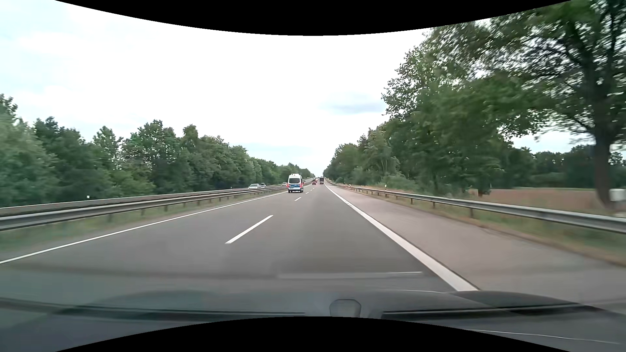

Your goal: Follow the waypoints while adhering to traffic rules and regulations

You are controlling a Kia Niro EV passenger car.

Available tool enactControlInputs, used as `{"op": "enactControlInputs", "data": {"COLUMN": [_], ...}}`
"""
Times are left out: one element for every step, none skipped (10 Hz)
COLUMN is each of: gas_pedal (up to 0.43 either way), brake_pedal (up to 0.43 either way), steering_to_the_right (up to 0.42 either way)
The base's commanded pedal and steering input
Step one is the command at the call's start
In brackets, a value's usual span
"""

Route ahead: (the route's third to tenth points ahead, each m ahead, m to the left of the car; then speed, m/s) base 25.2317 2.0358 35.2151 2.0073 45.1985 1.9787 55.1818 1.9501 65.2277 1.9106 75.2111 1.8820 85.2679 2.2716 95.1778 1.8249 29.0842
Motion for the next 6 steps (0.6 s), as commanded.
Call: {"op": "enactControlInputs", "data": {"gas_pedal": [0.000,0.000,0.000,0.000,0.000,0.000], "brake_pedal": [0.159,0.171,0.189,0.195,0.201,0.201], "steering_to_the_right": [-0.002,-0.002,-0.002,-0.002,-0.002,-0.001]}}
